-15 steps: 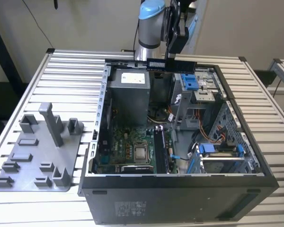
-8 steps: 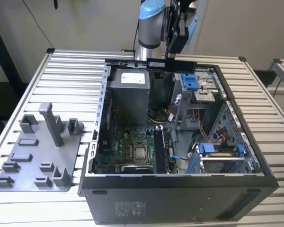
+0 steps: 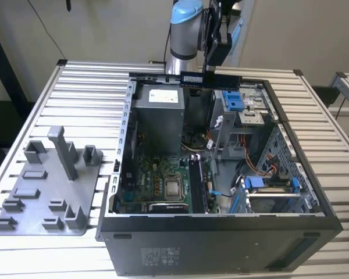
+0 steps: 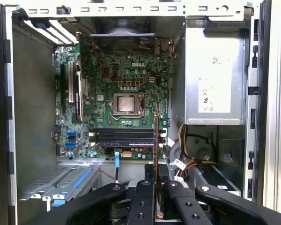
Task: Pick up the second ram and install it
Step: 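Insert the second ram into the second slot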
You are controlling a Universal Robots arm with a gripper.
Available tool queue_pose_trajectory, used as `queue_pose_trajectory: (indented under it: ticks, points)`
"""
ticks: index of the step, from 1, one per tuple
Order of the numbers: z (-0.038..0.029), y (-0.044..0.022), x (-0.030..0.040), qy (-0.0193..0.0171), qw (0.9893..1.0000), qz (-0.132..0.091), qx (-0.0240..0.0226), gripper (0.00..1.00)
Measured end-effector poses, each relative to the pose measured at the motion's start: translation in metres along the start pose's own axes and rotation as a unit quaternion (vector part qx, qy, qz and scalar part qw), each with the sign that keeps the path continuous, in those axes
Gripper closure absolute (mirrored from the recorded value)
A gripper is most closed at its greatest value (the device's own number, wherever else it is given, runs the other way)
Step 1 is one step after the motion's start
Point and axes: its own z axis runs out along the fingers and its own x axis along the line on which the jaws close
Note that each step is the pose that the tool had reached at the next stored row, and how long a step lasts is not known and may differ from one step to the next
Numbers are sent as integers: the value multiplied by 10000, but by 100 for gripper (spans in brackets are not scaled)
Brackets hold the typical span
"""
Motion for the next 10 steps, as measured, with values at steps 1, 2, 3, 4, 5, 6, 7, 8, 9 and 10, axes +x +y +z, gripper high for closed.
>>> queue_pose_trajectory:
  ticks: [1, 2, 3, 4, 5, 6, 7, 8, 9, 10]
  points:
    - [0, 0, 0, 0, 10000, 25, -1, 86]
    - [0, 0, 0, -1, 10000, 58, -3, 86]
    - [0, 0, 0, -1, 10000, 98, -4, 86]
    - [1, 0, 0, -3, 9999, 144, -6, 86]
    - [2, 0, 0, -4, 9998, 193, -7, 86]
    - [3, 0, 0, -5, 9997, 242, -9, 86]
    - [3, 0, 0, -6, 9996, 291, -11, 86]
    - [4, 0, 0, -7, 9994, 342, -13, 86]
    - [5, 0, 0, -8, 9993, 386, -14, 86]
    - [6, 0, 0, -9, 9991, 433, -16, 86]
